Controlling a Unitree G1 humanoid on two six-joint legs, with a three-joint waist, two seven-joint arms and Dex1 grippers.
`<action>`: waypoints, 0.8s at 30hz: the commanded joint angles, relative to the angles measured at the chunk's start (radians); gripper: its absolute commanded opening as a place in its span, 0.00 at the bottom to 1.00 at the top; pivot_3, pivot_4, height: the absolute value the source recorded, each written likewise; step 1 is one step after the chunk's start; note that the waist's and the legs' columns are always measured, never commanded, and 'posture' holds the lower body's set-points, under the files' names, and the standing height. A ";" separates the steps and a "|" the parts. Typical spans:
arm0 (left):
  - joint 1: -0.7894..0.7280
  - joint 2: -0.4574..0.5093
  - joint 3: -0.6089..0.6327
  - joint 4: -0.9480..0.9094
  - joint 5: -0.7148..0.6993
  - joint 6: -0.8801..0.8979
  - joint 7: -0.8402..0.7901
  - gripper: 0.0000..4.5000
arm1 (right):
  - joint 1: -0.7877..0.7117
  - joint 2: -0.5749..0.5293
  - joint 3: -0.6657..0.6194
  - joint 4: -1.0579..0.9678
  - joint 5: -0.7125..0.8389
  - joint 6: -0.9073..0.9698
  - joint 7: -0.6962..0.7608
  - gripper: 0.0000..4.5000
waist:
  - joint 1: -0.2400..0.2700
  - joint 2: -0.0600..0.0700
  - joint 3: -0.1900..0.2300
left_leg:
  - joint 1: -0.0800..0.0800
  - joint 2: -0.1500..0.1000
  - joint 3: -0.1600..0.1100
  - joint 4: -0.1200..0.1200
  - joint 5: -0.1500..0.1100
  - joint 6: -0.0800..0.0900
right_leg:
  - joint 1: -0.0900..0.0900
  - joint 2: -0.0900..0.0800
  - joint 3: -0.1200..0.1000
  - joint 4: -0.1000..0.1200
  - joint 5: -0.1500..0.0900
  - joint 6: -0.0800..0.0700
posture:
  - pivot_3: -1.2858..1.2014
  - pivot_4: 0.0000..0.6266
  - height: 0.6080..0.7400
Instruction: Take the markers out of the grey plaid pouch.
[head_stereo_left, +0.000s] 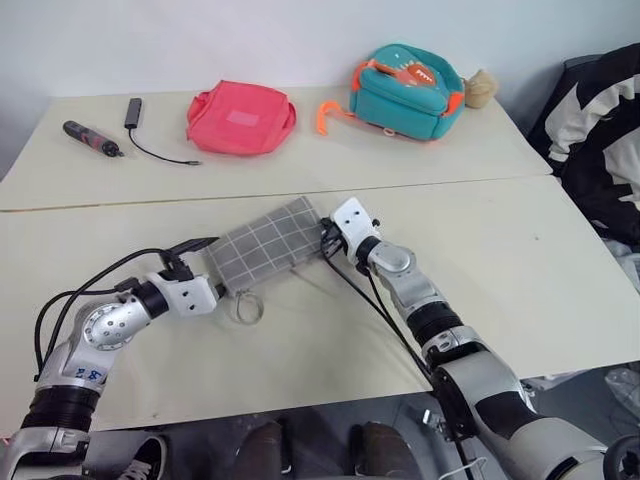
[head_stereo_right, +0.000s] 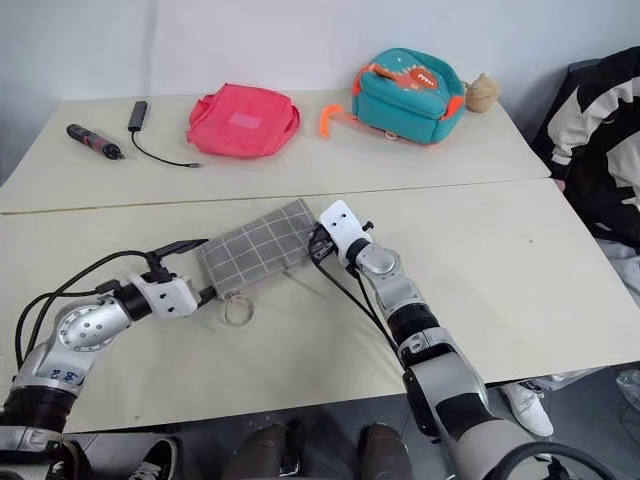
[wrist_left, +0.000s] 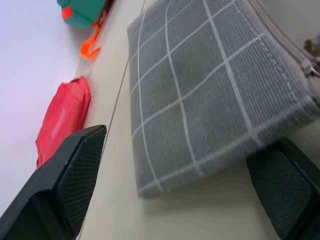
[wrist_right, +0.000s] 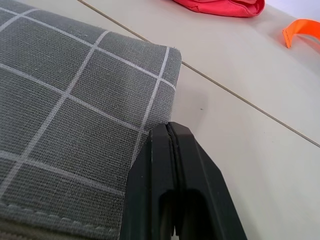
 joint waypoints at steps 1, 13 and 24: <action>-0.017 -0.016 -0.069 0.062 0.028 0.012 -0.027 0.96 | 0.010 -0.010 -0.018 -0.043 0.020 0.009 0.020 0.00 | 0.001 0.000 0.000 | 0.000 0.000 0.000 0.000 0.000 0.000 | 0.000 0.000 -0.001 0.000 0.000 0.000 | 0.52 0.24 1.00; -0.009 -0.041 -0.095 0.035 -0.065 0.059 -0.099 0.13 | 0.038 -0.033 -0.019 -0.108 0.018 0.018 0.020 0.00 | 0.000 0.001 0.000 | 0.001 -0.001 -0.001 0.001 0.000 0.001 | 0.000 -0.002 -0.004 0.004 0.000 0.000 | 0.52 0.24 1.00; -0.005 -0.072 -0.069 -0.066 -0.075 0.161 -0.075 0.00 | 0.121 -0.088 -0.105 -0.501 0.252 0.278 0.235 0.27 | 0.003 0.002 -0.001 | 0.001 -0.001 -0.001 0.001 0.000 0.002 | 0.000 -0.002 -0.005 0.004 0.000 0.000 | 0.52 0.24 1.00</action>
